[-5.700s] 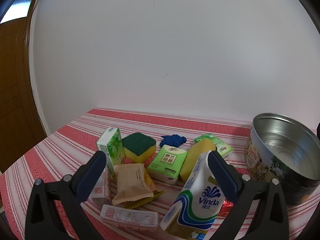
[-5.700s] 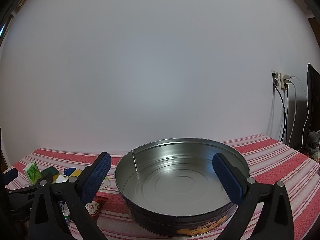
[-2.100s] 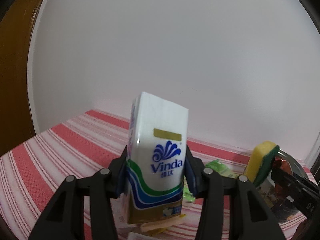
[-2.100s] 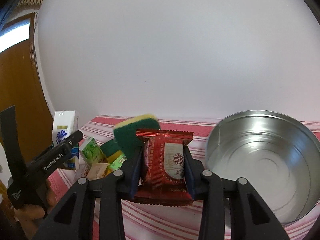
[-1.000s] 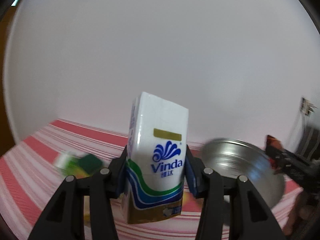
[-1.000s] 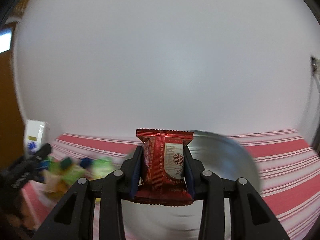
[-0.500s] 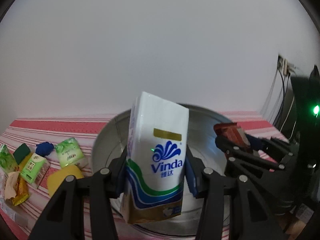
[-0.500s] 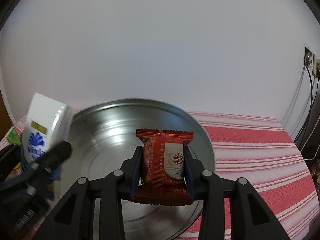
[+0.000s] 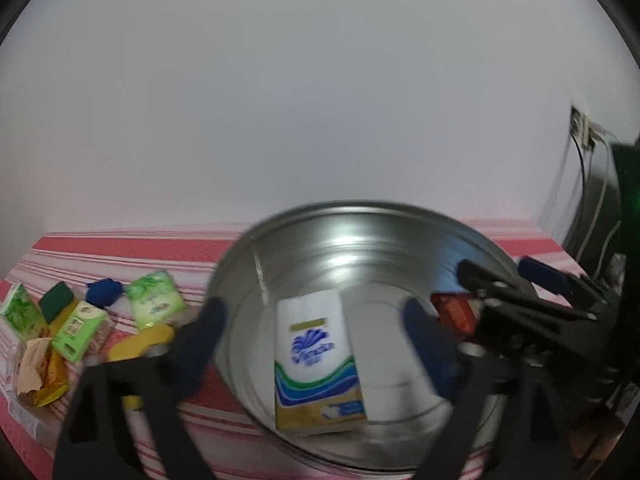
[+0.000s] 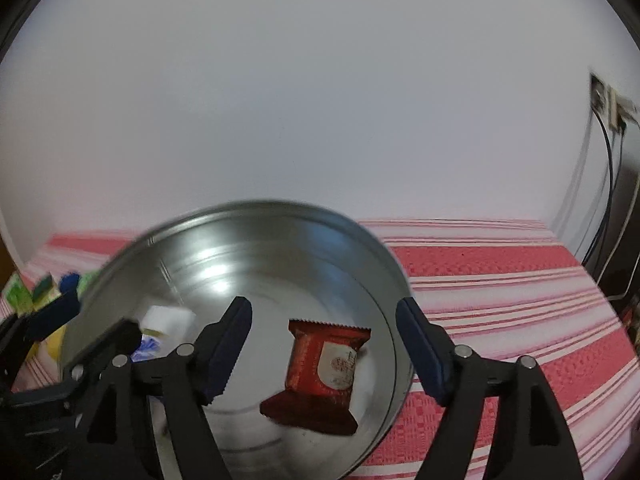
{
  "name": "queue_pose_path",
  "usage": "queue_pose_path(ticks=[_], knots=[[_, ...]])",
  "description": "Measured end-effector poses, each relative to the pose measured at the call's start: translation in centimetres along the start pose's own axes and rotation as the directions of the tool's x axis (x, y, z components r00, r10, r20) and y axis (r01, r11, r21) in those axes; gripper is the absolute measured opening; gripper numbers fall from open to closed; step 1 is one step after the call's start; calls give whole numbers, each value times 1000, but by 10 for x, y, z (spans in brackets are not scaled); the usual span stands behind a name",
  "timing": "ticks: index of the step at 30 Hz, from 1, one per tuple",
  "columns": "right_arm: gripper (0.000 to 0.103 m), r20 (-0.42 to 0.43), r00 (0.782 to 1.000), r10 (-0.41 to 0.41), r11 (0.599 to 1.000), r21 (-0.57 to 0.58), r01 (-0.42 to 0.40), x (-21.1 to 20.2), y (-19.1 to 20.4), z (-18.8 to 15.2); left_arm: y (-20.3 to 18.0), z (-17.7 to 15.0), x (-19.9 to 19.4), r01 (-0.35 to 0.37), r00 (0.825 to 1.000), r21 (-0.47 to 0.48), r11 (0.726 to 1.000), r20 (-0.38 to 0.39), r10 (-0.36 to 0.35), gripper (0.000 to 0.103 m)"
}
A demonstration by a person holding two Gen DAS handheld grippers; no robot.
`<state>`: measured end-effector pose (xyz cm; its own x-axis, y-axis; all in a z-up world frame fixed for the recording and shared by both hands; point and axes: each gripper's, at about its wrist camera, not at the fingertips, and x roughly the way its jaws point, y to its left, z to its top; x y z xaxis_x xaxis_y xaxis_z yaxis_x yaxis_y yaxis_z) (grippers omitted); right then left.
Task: Organize objects
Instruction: 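Open both grippers to drop the Vinda pack and red snack into the tin, then grasp the white-and-red paper pack with the right gripper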
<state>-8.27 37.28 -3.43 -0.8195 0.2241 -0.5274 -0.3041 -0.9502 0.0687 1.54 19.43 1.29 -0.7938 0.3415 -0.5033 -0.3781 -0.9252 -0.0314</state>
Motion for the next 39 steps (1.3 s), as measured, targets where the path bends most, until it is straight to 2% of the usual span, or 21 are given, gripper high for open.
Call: queue_pose_path(ticks=[2, 9, 17, 22, 26, 28, 30, 31, 34, 39], knots=[[79, 35, 999, 8, 999, 37, -10, -7, -6, 3, 4, 2, -9, -13, 999, -10, 1000, 42, 13, 103], [80, 144, 989, -13, 994, 112, -3, -25, -16, 4, 8, 1, -18, -55, 995, 7, 998, 81, 55, 102], [80, 280, 960, -14, 977, 209, -47, -68, -38, -2, 25, -4, -26, -139, 984, -5, 990, 114, 138, 103], [80, 341, 940, -19, 979, 197, -51, -72, -32, -4, 41, -10, -31, -189, 976, -25, 982, 106, 190, 102], [81, 410, 912, -23, 979, 195, -63, -87, -14, -16, 54, -16, -38, -223, 968, -37, 974, 107, 225, 103], [87, 430, 902, -38, 983, 176, -43, -92, -2, -19, 59, -18, -38, -225, 969, -39, 973, 98, 228, 103], [87, 449, 892, -48, 989, 145, -20, -94, 13, -21, 64, -22, -42, -227, 969, -38, 973, 96, 230, 103], [87, 453, 891, -3, 992, 114, -55, -87, 21, -23, 65, -23, -46, -234, 967, -34, 972, 100, 236, 103], [88, 455, 890, 10, 997, 69, -47, -89, 37, -29, 69, -26, -52, -250, 962, -30, 968, 106, 252, 103], [88, 452, 891, 40, 996, 53, -71, -98, 50, -37, 88, -33, -60, -250, 964, -57, 967, 79, 254, 102]])
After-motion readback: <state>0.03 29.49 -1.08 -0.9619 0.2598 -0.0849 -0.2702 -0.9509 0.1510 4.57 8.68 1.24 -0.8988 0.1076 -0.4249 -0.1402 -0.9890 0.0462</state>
